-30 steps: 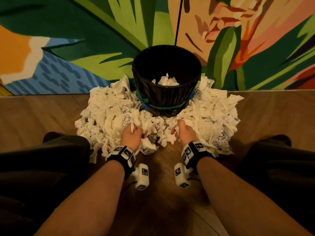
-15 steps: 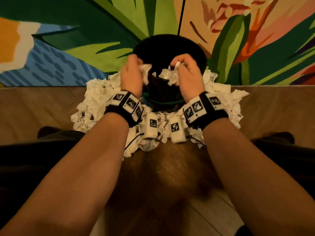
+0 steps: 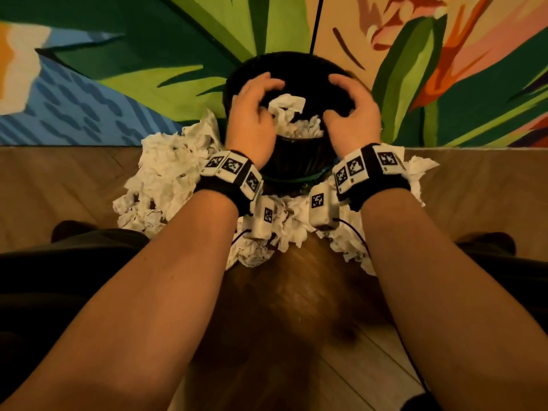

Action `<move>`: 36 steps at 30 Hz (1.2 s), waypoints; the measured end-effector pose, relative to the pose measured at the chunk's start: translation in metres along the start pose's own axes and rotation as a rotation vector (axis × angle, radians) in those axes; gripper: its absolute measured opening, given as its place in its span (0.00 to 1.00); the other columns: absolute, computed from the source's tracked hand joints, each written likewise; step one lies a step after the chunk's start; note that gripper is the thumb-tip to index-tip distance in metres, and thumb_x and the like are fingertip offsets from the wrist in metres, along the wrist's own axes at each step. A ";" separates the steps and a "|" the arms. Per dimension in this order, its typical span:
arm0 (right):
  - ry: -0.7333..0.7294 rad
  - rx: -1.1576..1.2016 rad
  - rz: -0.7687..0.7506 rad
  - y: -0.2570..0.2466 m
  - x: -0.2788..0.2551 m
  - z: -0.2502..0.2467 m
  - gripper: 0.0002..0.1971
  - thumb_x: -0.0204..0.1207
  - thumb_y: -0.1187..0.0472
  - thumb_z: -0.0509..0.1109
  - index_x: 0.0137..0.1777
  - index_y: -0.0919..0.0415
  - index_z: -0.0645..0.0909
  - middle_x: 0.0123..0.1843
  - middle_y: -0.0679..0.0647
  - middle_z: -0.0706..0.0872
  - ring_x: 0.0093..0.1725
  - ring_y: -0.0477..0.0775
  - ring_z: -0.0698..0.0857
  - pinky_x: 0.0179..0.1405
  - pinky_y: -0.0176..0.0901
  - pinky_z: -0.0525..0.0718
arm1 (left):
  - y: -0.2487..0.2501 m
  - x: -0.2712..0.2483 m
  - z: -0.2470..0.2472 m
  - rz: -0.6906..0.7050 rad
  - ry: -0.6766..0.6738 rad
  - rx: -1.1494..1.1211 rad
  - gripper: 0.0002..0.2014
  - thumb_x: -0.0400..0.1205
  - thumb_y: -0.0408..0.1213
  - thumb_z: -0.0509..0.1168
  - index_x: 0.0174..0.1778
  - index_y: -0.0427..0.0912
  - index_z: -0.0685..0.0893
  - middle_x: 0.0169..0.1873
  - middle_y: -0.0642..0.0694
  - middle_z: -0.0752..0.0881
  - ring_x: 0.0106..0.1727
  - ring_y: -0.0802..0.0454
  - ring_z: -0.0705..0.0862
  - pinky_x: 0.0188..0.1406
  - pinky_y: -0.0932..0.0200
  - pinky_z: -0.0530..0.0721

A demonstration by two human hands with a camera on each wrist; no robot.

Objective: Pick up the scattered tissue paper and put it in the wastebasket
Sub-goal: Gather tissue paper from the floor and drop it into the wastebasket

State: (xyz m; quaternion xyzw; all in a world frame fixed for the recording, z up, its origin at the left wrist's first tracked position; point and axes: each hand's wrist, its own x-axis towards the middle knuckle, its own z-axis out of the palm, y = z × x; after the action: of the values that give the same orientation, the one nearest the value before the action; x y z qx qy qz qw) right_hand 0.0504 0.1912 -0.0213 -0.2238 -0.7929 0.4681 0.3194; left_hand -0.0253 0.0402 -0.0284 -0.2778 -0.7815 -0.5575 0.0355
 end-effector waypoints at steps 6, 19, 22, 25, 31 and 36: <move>0.440 0.204 0.223 0.047 -0.029 -0.019 0.15 0.74 0.72 0.66 0.53 0.51 0.78 0.54 0.51 0.82 0.54 0.48 0.81 0.48 0.24 0.76 | -0.044 -0.030 -0.038 -0.064 0.334 -0.108 0.19 0.76 0.23 0.52 0.47 0.49 0.82 0.48 0.48 0.86 0.51 0.55 0.83 0.59 0.52 0.84; -0.530 -0.473 0.391 0.134 -0.167 0.046 0.14 0.77 0.64 0.68 0.48 0.40 0.82 0.69 0.49 0.68 0.69 0.54 0.74 0.61 0.33 0.70 | -0.115 -0.156 0.008 -0.438 -0.400 0.427 0.16 0.84 0.36 0.60 0.67 0.54 0.76 0.54 0.46 0.85 0.45 0.50 0.84 0.44 0.55 0.85; -0.669 -0.520 0.387 0.136 -0.167 0.056 0.19 0.78 0.65 0.65 0.59 0.38 0.83 0.82 0.52 0.58 0.81 0.60 0.60 0.77 0.43 0.66 | -0.115 -0.152 0.017 -0.387 -0.554 0.490 0.32 0.82 0.37 0.60 0.81 0.60 0.58 0.58 0.41 0.82 0.53 0.42 0.84 0.56 0.45 0.85; -0.840 -0.615 0.350 0.134 -0.158 0.063 0.24 0.79 0.62 0.63 0.70 0.34 0.77 0.87 0.53 0.49 0.85 0.63 0.48 0.83 0.52 0.53 | -0.118 -0.144 0.025 -0.375 -0.665 0.555 0.38 0.82 0.38 0.59 0.84 0.63 0.46 0.51 0.40 0.85 0.47 0.42 0.85 0.51 0.45 0.86; -0.939 -0.683 0.320 0.132 -0.149 0.075 0.27 0.80 0.60 0.61 0.79 0.42 0.70 0.86 0.51 0.55 0.85 0.63 0.52 0.85 0.55 0.53 | -0.125 -0.135 0.035 -0.382 -0.664 0.657 0.27 0.83 0.37 0.58 0.81 0.51 0.66 0.63 0.40 0.86 0.61 0.39 0.84 0.59 0.49 0.83; -0.741 -0.532 0.257 0.135 -0.156 0.073 0.18 0.81 0.60 0.66 0.69 0.55 0.84 0.73 0.54 0.80 0.71 0.55 0.78 0.73 0.41 0.72 | -0.123 -0.141 0.027 -0.336 -0.409 0.573 0.09 0.82 0.41 0.67 0.56 0.47 0.87 0.47 0.45 0.91 0.50 0.45 0.88 0.48 0.53 0.86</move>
State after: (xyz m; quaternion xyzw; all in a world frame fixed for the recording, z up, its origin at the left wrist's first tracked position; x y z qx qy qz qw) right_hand 0.1138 0.1080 -0.2138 -0.2122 -0.9117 0.3330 -0.1139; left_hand 0.0425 -0.0194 -0.1946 -0.2300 -0.9312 -0.2477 -0.1365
